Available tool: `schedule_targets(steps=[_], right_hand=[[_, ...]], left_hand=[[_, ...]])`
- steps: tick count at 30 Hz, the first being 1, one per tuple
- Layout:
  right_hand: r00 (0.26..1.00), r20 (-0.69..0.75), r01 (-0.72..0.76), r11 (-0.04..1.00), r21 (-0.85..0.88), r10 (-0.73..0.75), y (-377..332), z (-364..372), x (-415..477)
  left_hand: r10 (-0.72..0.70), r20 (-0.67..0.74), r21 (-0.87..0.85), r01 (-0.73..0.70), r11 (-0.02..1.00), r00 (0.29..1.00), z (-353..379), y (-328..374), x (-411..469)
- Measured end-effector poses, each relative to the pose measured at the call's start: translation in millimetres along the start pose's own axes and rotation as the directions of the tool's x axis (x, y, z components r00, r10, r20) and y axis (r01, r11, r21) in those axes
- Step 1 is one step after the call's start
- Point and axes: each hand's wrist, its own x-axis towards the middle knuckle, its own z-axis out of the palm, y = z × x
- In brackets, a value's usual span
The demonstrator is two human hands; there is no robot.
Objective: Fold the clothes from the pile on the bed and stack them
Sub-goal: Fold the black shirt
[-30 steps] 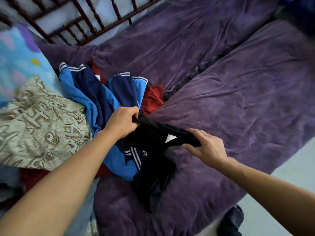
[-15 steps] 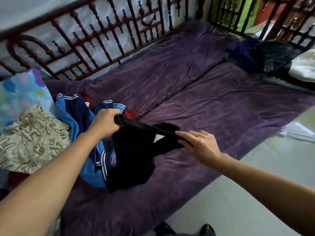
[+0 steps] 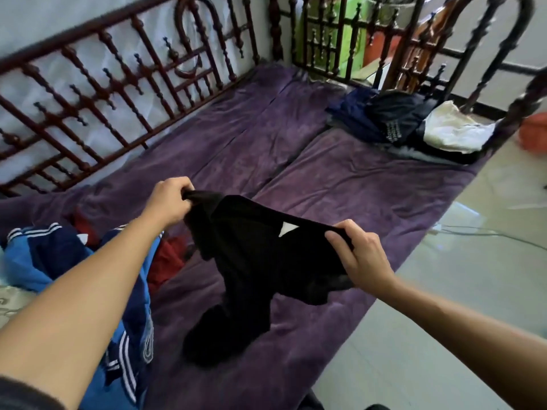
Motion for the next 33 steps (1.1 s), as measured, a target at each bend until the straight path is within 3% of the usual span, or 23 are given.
schedule_targets(steps=[4, 7, 10, 16, 27, 33], right_hand=[[0.984, -0.081, -0.16, 0.987, 0.012, 0.161, 30.2, -13.0, 24.0], [0.965, -0.09, -0.255, 0.962, -0.1, 0.246, 66.9, -23.8, 40.6], [0.935, -0.097, -0.356, 0.909, -0.216, 0.342, 116.1, -36.5, 62.8], [0.857, -0.097, -0.51, 0.807, -0.298, 0.505, 238.6, -55.3, 120.9], [0.72, -0.102, -0.617, 0.566, -0.546, 0.686, 479.5, -95.0, 253.0], [0.683, 0.014, -0.512, 0.492, -0.704, 0.73, 513.7, -85.6, 284.3]], left_hand=[[0.084, -0.033, 0.012, -0.084, 0.996, 0.996, 17.1, 37.9, 60.0], [0.135, -0.032, 0.195, -0.126, 0.973, 0.99, 37.8, 71.5, 101.9], [0.19, 0.016, 0.273, -0.187, 0.943, 0.982, 71.8, 111.6, 136.6], [0.146, 0.121, 0.331, -0.178, 0.927, 0.982, 166.5, 178.9, 210.4], [0.021, 0.289, 0.152, -0.068, 0.986, 0.957, 378.3, 306.8, 371.0], [-0.079, 0.3, 0.098, 0.052, 0.994, 0.951, 411.3, 286.2, 372.3]])
